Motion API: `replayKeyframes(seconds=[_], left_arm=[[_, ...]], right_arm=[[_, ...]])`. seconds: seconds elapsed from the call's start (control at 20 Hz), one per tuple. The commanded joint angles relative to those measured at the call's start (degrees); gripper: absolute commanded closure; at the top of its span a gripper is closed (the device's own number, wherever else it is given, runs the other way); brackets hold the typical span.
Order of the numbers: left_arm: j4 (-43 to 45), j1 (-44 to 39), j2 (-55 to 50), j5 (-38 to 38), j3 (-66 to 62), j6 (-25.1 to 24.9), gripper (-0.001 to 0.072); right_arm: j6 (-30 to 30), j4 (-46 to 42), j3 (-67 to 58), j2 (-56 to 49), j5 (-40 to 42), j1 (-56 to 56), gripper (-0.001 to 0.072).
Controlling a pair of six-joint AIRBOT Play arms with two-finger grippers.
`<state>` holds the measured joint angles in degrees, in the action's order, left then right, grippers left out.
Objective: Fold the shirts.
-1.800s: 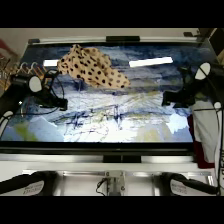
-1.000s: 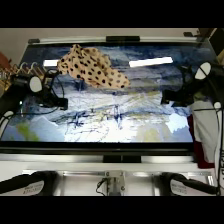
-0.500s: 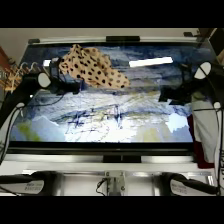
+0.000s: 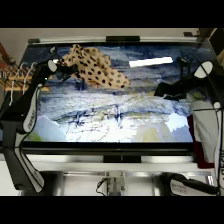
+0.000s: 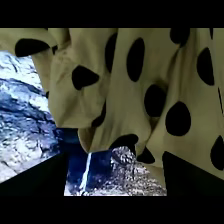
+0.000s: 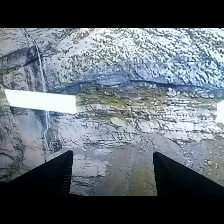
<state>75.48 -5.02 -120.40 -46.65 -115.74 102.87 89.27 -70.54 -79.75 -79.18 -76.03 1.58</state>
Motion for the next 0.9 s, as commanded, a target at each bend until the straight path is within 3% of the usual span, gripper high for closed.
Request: replayKeyframes(seconds=[0.0, 0.1, 0.15, 0.3, 0.4, 0.65, 0.85], left_arm=[[-4.6, 1.0, -5.6, 5.9, -3.1, 0.9, -0.0013], [-8.3, 0.8, -6.5, 8.6, -3.1, 0.9, -0.0005], [-10.1, 0.7, -6.9, 9.6, -3.1, 0.9, 0.0107], [-11.7, 0.7, -6.6, 10.5, -3.1, 0.9, 0.0655], [-12.5, 0.8, -3.7, 10.0, -3.1, -1.2, 0.0659], [-12.5, -1.4, 17.3, 9.3, -3.1, -14.5, 0.0659], [-12.4, -7.2, 37.2, 5.3, -3.1, -21.4, 0.0659]], right_arm=[[-1.0, 1.3, 0.0, 0.0, 0.0, 0.0, 0.0098], [-1.0, 1.3, 0.0, 0.0, 0.0, 0.0, 0.0098], [-1.0, 1.3, 0.0, 0.0, 0.2, 0.0, 0.0099], [-1.0, 1.2, 0.0, 0.0, 0.2, 0.0, 0.0098], [-1.0, 1.2, 0.0, 0.0, 0.2, 0.0, 0.0098], [-2.9, 0.1, -1.2, 1.3, -2.7, 0.0, 0.0099], [-3.1, -9.9, -8.9, 7.4, -7.8, 0.0, 0.0099]])
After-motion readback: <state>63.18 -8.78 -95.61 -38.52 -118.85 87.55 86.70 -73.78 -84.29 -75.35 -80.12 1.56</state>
